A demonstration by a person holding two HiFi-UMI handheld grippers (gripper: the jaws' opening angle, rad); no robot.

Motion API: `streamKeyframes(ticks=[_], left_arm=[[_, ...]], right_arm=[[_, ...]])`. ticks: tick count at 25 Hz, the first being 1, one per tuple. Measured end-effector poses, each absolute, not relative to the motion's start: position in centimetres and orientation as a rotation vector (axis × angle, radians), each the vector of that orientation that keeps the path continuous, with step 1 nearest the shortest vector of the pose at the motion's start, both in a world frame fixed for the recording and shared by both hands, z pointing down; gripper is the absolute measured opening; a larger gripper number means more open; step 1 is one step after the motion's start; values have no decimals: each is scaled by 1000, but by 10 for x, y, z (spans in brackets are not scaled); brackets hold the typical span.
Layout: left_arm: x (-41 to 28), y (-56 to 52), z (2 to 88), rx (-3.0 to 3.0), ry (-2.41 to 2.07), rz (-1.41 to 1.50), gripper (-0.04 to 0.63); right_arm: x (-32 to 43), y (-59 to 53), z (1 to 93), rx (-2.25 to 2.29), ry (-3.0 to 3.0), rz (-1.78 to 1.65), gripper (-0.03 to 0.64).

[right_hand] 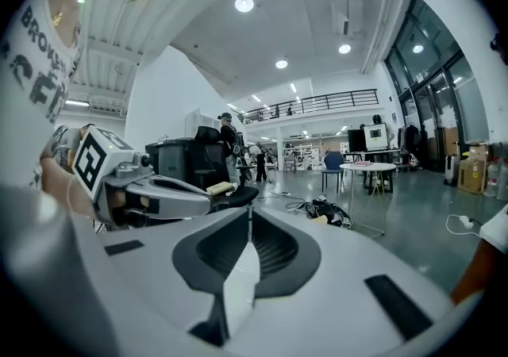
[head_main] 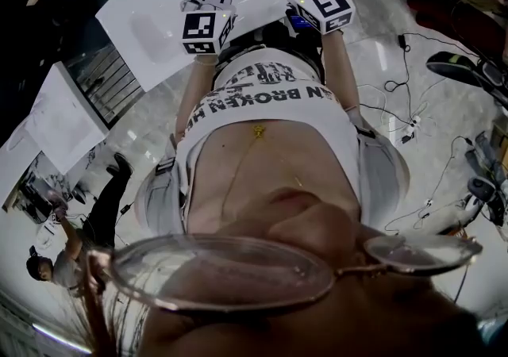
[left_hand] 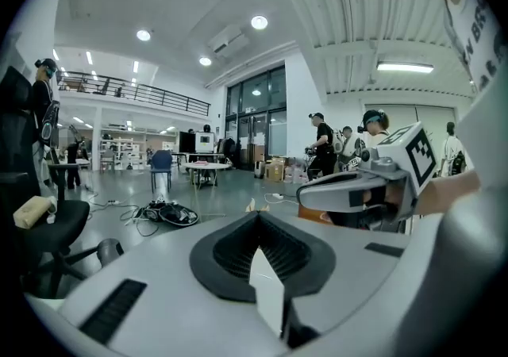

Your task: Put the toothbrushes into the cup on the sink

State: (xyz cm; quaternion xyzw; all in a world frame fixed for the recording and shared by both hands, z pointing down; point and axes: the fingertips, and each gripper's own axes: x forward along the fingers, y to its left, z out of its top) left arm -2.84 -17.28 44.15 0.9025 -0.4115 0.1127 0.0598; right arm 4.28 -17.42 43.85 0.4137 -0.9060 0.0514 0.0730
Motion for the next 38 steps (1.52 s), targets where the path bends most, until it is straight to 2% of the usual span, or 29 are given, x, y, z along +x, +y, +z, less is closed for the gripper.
streamKeyframes(ticks=[38], left_arm=[[-27, -182, 438, 2757, -1204, 358, 14]], right_arm=[[36, -179, 434, 1303, -2671, 113, 32]])
